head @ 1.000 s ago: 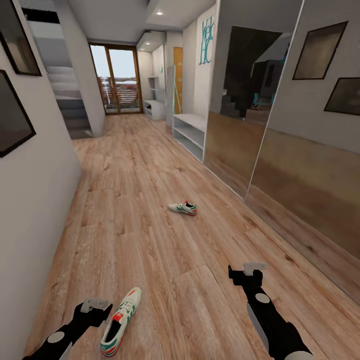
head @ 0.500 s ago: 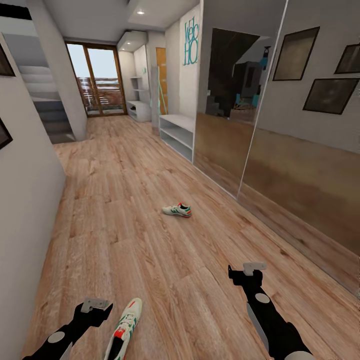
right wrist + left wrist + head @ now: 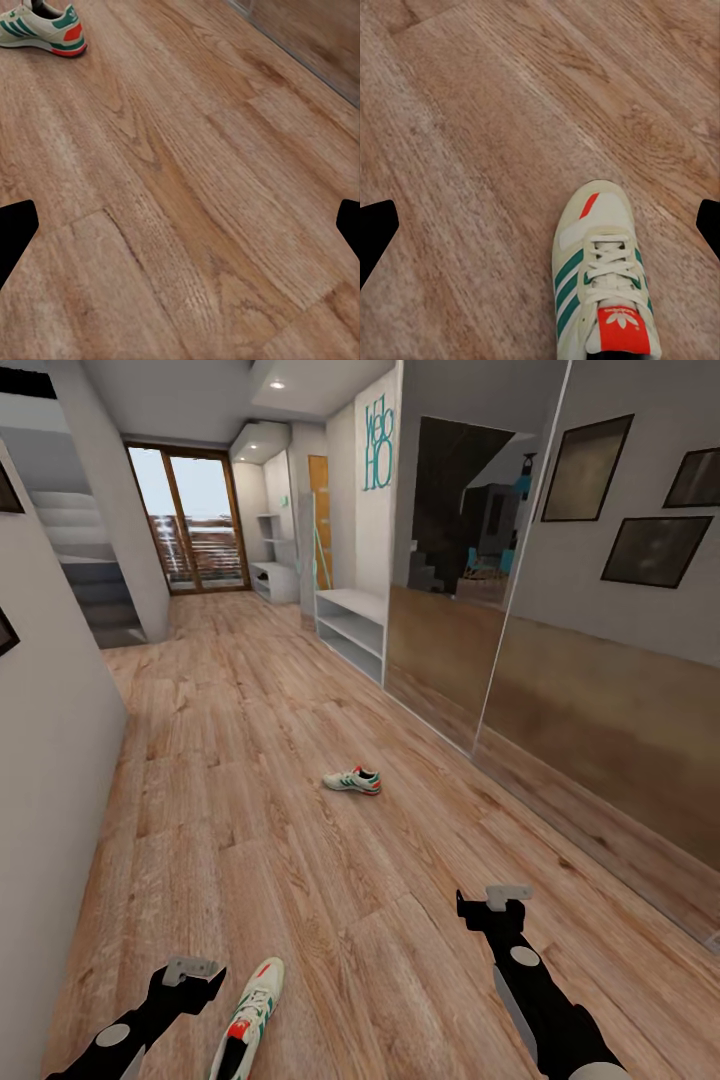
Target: Pick up the two gym shoes and the two sandals from the corridor floor and place them onto the hallstand (shoe rack) in the corridor, making sure they are on the rack and not on the floor. Arrange them so the two gym shoes are next to each other and the two sandals are next to each other.
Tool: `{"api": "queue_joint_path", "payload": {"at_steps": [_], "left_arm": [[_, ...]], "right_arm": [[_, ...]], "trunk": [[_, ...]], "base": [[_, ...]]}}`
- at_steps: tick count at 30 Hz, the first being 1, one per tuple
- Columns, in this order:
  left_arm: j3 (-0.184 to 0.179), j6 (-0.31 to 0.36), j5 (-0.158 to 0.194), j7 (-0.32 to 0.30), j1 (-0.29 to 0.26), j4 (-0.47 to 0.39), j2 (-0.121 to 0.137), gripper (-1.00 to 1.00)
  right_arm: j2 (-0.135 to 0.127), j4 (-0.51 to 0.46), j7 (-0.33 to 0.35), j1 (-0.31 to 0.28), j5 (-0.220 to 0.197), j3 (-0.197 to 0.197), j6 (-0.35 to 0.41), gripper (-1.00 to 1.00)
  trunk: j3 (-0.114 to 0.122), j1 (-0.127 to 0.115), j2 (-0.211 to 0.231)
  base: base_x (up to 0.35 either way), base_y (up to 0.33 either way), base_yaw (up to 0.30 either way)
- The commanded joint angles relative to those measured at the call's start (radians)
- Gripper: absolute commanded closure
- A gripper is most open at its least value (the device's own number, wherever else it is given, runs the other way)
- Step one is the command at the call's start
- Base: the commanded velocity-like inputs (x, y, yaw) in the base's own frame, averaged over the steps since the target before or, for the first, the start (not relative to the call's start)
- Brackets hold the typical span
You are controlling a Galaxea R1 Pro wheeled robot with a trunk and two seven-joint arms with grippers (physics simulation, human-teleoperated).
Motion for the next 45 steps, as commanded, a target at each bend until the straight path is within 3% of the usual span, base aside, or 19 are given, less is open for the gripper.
{"api": "queue_joint_path", "payload": {"at_steps": [1,21,45], "left_arm": [[0.009,-0.004,-0.01,-0.006,-0.001,0.0,-0.001,-1.0],[0.009,-0.004,-0.008,-0.006,-0.002,0.003,-0.001,-1.0],[0.009,-0.004,-0.009,-0.007,-0.002,0.005,-0.001,-1.0]], "right_arm": [[0.0,0.0,-0.004,0.0,0.003,0.002,0.0,-1.0],[-0.002,-0.035,-0.005,0.0,0.003,0.002,0.002,-1.0],[-0.002,-0.034,-0.005,0.0,0.004,0.002,0.002,-1.0]], "trunk": [[-0.001,0.0,0.0],[-0.001,0.0,0.0],[-0.001,0.0,0.0]], "base": [[0.001,0.002,-0.003],[-0.002,0.0,0.0],[-0.098,0.0,0.0]]}}
